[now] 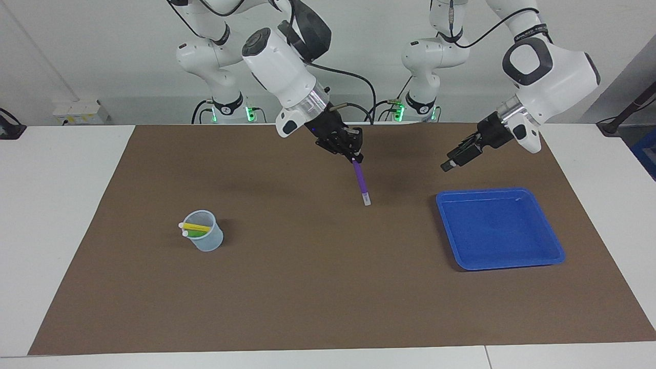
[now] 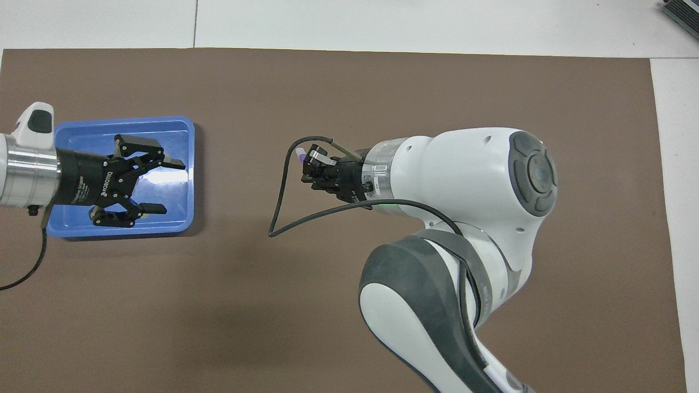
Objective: Right arm passes pens to left for tray arrangement
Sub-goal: 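Carry the purple pen toward the left gripper while the left gripper opens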
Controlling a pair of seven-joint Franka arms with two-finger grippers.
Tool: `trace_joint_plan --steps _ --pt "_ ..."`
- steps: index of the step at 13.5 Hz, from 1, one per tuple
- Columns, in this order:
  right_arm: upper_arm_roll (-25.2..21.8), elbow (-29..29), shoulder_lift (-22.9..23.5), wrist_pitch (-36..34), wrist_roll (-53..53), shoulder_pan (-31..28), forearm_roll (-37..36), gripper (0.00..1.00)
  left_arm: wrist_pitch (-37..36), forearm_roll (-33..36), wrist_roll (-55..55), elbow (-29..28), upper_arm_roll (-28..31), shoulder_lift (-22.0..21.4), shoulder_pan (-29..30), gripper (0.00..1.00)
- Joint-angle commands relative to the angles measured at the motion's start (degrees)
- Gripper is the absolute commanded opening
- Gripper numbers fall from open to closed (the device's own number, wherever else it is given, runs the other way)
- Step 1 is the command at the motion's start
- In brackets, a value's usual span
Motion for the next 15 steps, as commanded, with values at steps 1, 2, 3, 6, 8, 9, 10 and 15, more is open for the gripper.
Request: trace_joint_plan --steps 1,2,3,6,8,9,10,15 --pt "-0.19 2.77 1.87 0.35 1.82 0.41 1.3 0.0 2.26 -4.54 -8.79 4.0 0.31 3.32 -2.03 0.92" --pt "-0.1 3.03 1.87 0.35 2.61 0.67 1.21 0.0 2.35 -4.82 -9.78 6.03 0.31 5.07 -3.08 0.92" --pt "-0.18 3.12 1.87 0.35 2.97 2.07 1.12 0.0 3.31 -5.34 -10.05 7.0 0.22 6.57 -3.52 0.92" --pt "-0.19 3.12 1.87 1.31 4.9 2.78 0.77 0.0 10.23 -7.81 -12.84 6.41 0.13 7.11 -9.05 0.92" --pt "-0.1 3.12 1.87 1.58 5.35 2.87 0.68 0.0 11.24 -8.16 -18.3 6.13 0.04 7.11 -12.05 0.93" --pt "-0.18 3.12 1.87 1.58 5.35 2.87 0.68 0.0 10.71 -8.16 -18.4 5.87 0.13 7.03 -12.14 0.98" --pt "-0.19 3.12 1.87 1.58 5.35 2.96 0.59 0.0 10.01 -7.99 -18.31 5.09 0.13 6.76 -12.23 0.99" --pt "-0.18 3.04 1.87 1.58 5.35 2.96 0.59 0.0 9.65 -7.98 -17.96 3.67 0.22 6.06 -15.21 0.82"
